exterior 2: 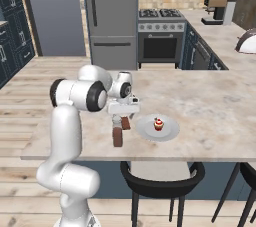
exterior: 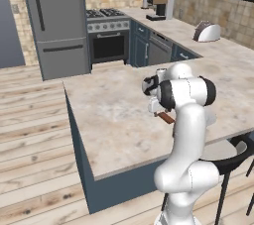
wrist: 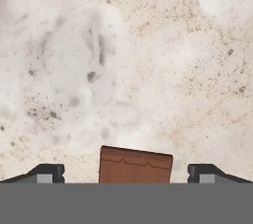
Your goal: Take the cinnamon bottle from the cabinet and place it on the dining table, next to the plate with the cupcake. Then take the chocolate from the dining counter and place it on the cupcake plate.
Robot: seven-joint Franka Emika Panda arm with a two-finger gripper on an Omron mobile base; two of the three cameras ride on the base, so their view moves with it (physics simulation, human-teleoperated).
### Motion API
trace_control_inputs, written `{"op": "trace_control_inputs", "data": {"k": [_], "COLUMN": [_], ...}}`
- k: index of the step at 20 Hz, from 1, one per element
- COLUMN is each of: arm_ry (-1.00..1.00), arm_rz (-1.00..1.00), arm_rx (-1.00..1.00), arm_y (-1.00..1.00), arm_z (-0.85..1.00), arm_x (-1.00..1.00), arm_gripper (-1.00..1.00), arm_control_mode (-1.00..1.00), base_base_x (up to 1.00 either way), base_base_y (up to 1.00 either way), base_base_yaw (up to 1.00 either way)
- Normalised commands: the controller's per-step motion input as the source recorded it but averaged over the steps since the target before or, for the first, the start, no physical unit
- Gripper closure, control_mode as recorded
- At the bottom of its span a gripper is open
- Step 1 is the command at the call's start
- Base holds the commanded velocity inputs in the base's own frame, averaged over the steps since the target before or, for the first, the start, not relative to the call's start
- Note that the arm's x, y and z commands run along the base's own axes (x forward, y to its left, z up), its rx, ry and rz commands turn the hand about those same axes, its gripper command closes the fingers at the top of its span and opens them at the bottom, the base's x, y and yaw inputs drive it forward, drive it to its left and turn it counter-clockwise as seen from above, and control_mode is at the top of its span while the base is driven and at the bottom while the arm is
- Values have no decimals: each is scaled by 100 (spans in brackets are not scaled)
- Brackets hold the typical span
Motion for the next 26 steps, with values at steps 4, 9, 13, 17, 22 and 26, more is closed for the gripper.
{"op": "trace_control_inputs", "data": {"k": [4,9,13,17,22,26], "arm_ry": [-8,-1,-2,0,0,-1], "arm_rz": [-8,-7,-3,-2,0,0], "arm_rx": [0,0,0,0,0,0], "arm_y": [0,0,0,0,0,0], "arm_z": [-15,-35,-43,-43,-40,-27], "arm_x": [-54,-3,4,0,0,0], "arm_gripper": [-100,-100,-100,-100,100,100], "arm_control_mode": [-100,-100,-100,-100,-100,-100], "base_base_x": [0,0,0,0,0,0], "base_base_y": [0,0,0,0,0,0], "base_base_yaw": [0,0,0,0,0,0]}}
